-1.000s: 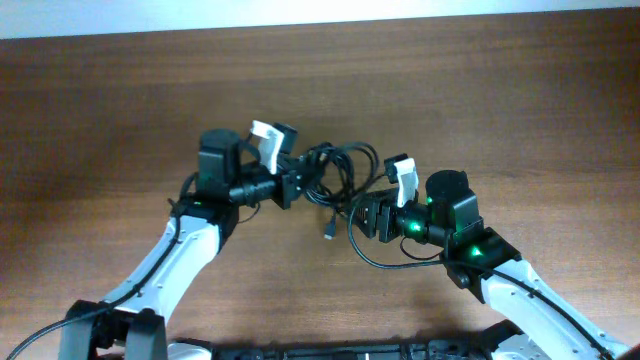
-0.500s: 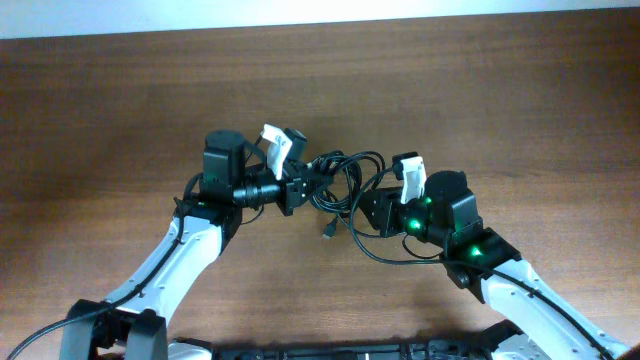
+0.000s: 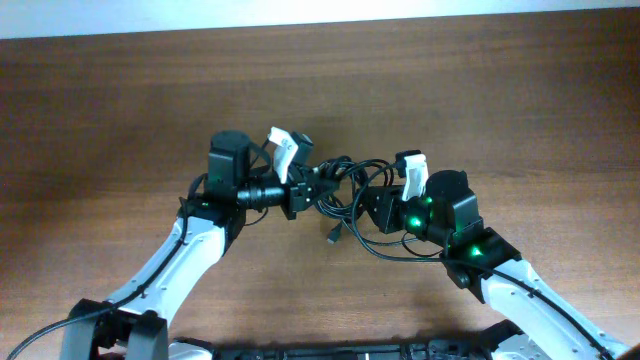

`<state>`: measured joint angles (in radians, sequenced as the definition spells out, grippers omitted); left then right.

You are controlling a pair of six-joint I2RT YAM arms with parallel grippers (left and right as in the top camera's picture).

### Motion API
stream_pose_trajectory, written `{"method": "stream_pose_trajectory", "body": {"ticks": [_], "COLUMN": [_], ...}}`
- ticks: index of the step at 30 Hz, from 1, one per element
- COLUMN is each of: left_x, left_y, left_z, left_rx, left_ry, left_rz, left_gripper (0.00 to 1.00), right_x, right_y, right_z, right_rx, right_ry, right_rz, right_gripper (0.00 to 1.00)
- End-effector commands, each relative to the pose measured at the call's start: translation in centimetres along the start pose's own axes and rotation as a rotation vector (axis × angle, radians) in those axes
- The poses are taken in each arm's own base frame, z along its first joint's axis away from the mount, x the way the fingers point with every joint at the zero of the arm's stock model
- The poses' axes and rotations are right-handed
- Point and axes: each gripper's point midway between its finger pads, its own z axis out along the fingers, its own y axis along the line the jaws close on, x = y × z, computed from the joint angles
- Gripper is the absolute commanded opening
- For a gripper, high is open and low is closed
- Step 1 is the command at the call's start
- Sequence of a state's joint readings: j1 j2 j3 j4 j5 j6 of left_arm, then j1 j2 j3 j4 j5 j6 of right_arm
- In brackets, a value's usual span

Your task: Untangle cables

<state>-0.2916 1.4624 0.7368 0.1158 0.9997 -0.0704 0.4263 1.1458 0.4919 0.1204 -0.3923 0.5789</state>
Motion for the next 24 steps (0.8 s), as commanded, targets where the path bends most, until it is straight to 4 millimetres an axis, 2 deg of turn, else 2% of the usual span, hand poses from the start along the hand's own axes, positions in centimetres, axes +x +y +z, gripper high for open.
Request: {"method": "stream_pose_trajectory", "body": {"ticks": [1, 4, 8, 10, 13, 16, 18, 19, 20, 24], "left_x": [-0.4, -0.7, -1.2, -0.7, 0.6, 0.8, 0.7, 0.3, -0.5, -0.6], "left_y": [-1.5, -0.1, 6.6, 10.1, 12.3, 12.2, 11.5, 10.6, 8.4, 4.5], "left_z": [0.1, -0.4, -2.7, -5.1, -7.1, -7.1, -6.6, -6.0, -4.9, -3.8], "left_rx": [0.063, 0.001, -0.343, -0.531, -0.651, -0.643, -0.588, -0.527, -0.389, -0.166], "left_ry": [-0.002, -0.018, -0.09, -0.151, -0.186, -0.186, -0.173, -0.15, -0.104, -0.038], "left_rz": [0.038, 0.023, -0.214, -0.395, -0.56, -0.598, -0.589, -0.521, -0.323, 0.068], "left_gripper": [0.0, 0.0, 0.0, 0.0, 0.0, 0.0, 0.0, 0.0, 0.0, 0.0], "right_x": [-0.1, 0.4, 1.6, 1.7, 1.6, 1.8, 1.8, 1.8, 1.8, 1.8], "right_y": [0.3, 1.0, 2.7, 2.7, 2.7, 2.5, 2.5, 2.5, 2.5, 2.5], "right_z": [0.1, 0.1, -0.1, -0.1, -0.1, -0.1, -0.1, -0.1, -0.1, -0.1], "right_rx": [-0.01, -0.054, -0.152, -0.151, -0.15, -0.144, -0.142, -0.142, -0.142, -0.142], "right_ry": [0.0, 0.03, 0.096, 0.1, 0.099, 0.103, 0.106, 0.106, 0.106, 0.106], "right_rz": [0.001, 0.001, 0.002, 0.004, 0.004, 0.007, 0.009, 0.009, 0.008, 0.008], "right_gripper": [0.04, 0.04, 0.04, 0.04, 0.04, 0.04, 0.24, 0.37, 0.49, 0.57]}}
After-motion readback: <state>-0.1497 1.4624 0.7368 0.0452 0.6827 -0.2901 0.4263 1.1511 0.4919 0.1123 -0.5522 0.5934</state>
